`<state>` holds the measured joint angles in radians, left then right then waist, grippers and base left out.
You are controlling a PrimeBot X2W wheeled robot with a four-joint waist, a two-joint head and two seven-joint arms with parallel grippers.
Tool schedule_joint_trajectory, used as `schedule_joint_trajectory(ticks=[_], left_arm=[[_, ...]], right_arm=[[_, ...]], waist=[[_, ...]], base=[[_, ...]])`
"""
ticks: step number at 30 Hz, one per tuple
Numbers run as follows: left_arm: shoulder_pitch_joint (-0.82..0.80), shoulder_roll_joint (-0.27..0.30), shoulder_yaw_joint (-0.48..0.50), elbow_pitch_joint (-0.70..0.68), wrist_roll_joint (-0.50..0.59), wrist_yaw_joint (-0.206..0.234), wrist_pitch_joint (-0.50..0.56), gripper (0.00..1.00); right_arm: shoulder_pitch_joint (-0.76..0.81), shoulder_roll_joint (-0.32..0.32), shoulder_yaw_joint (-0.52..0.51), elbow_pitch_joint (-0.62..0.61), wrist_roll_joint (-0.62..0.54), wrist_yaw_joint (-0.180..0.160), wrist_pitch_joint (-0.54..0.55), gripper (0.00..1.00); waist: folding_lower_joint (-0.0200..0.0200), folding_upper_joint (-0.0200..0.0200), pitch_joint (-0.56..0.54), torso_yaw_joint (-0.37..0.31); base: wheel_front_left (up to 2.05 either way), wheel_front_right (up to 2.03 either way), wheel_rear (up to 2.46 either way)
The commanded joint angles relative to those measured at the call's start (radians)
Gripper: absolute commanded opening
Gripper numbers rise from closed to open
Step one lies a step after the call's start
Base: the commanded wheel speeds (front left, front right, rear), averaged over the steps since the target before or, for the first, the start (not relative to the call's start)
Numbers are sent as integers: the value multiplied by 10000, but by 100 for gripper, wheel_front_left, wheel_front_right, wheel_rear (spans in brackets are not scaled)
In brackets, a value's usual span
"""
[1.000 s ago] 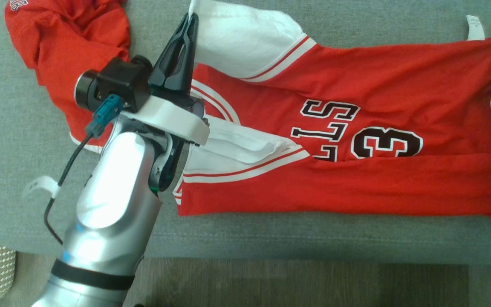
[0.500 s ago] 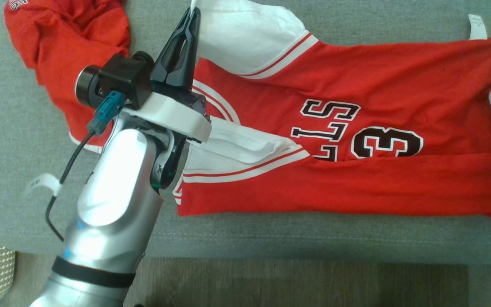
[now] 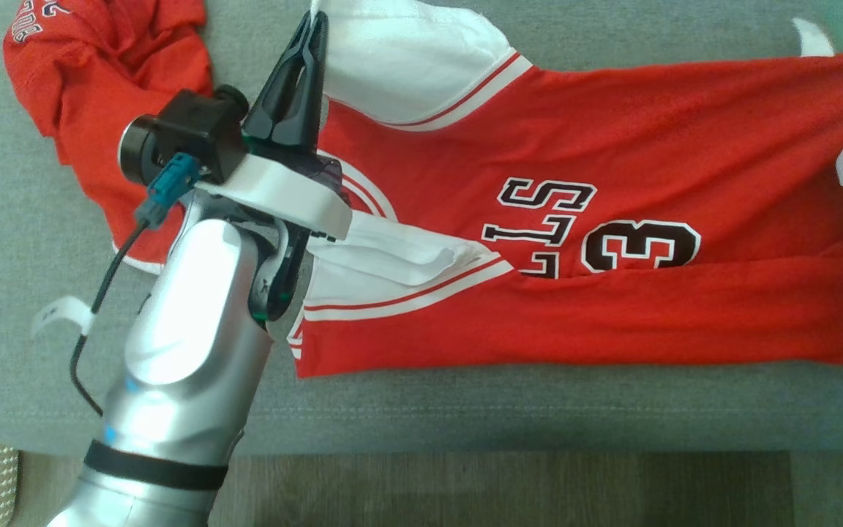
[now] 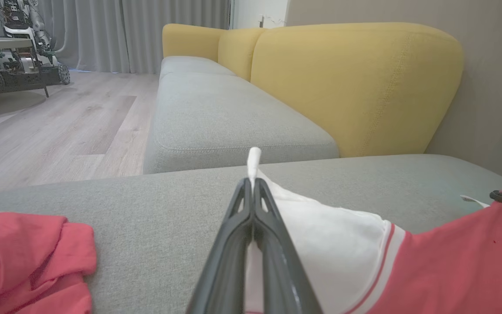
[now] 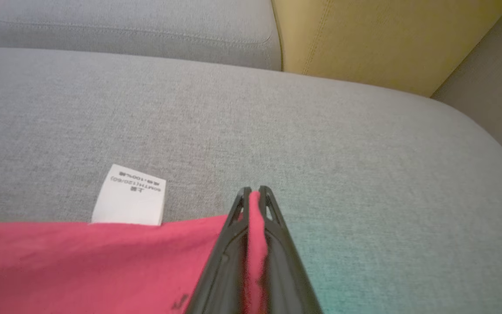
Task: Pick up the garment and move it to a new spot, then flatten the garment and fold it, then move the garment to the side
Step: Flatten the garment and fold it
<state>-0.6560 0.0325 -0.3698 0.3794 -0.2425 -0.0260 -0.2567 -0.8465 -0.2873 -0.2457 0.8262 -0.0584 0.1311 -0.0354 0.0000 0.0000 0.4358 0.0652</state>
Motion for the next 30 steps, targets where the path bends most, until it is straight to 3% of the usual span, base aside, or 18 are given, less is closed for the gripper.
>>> schedule_joint_trajectory(ticks=[1,13,21,30], left_arm=[[-186,202,462,-310,-116,76,-51,0],[-662,336,970,22,-228,79,-51,0],[-265,339,1338,-310,-256,-19,-51,0],[854,633,1266,-854,-161,-294,-51,0]], right_arm=[[62,-201,133,-376,87,-4,-278,0],[-257,-183,-370,-326,158,-4,-1446,0],[76,74,330,-333,787,-4,-1963,0],[1130,-253,826,-718,1603,-4,-2139,0]], waist=[[0,0,-54,-53],[0,0,95,-131],[0,0,-179,-330],[0,0,-734,-371]], base=[[0,0,0],[0,0,0],[0,0,0],[0,0,0]])
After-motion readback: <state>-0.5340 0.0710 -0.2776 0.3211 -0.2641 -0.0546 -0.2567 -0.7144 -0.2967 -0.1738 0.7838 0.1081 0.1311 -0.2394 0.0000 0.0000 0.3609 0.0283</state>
